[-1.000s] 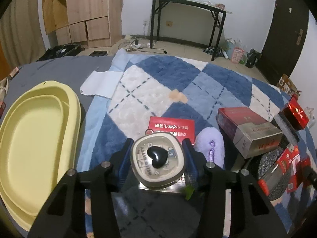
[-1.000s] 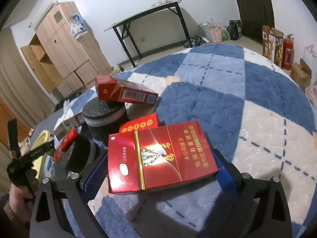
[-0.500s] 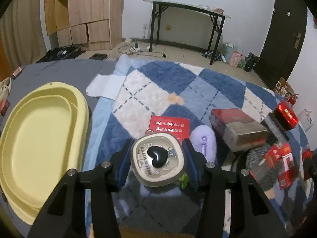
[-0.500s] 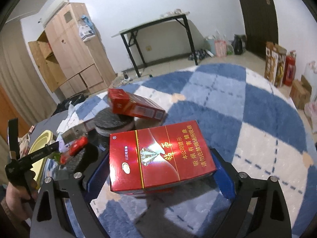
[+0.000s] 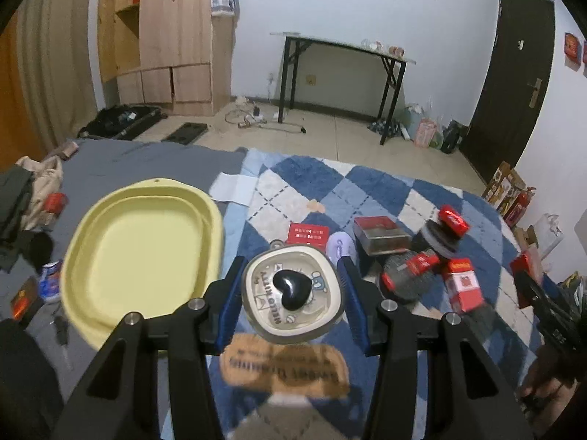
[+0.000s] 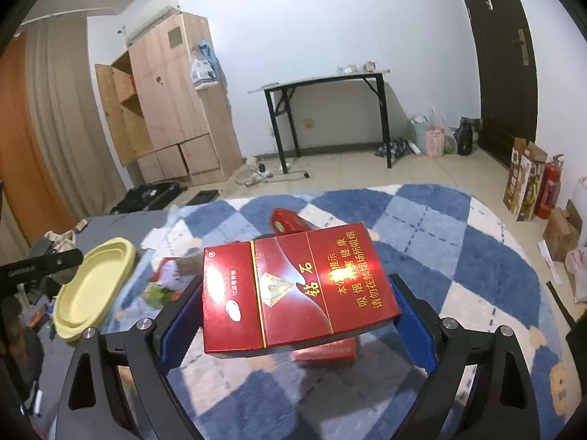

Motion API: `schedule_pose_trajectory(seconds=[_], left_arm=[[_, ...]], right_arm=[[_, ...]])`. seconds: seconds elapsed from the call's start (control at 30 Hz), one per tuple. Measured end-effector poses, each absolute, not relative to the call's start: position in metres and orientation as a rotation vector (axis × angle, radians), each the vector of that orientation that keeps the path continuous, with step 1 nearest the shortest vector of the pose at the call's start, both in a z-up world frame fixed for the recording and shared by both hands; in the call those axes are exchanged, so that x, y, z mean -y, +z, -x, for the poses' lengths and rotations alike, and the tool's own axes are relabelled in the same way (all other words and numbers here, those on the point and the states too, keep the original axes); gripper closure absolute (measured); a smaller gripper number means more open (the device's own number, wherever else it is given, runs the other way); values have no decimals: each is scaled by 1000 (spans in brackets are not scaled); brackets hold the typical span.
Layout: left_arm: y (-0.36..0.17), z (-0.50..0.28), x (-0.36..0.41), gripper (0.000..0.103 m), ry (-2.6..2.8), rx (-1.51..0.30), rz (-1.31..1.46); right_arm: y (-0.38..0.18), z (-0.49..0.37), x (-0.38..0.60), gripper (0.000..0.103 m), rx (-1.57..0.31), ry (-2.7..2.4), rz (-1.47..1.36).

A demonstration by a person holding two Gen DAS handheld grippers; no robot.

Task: Organize rigid objects
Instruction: 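Carry tape roll and red pack to the yellow tray and release both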

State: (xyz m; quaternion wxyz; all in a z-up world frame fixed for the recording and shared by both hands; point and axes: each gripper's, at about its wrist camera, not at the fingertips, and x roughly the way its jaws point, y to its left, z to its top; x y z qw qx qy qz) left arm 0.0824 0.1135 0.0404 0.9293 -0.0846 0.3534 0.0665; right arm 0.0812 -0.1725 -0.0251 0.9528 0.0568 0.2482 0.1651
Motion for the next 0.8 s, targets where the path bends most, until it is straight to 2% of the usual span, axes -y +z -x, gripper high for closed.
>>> schedule_pose_trajectory(seconds=[0.4, 0.6, 0.8], left_arm=[[63, -2, -99, 52, 137, -649, 145], [74, 8, -119, 52, 156, -615, 182], [73, -17, -164, 52, 207, -625, 191]], right_arm=[[-9, 7, 187, 9, -527, 392, -55], [-1, 28, 166, 9, -518, 450, 27], [17, 17, 116, 9, -520, 566, 102]])
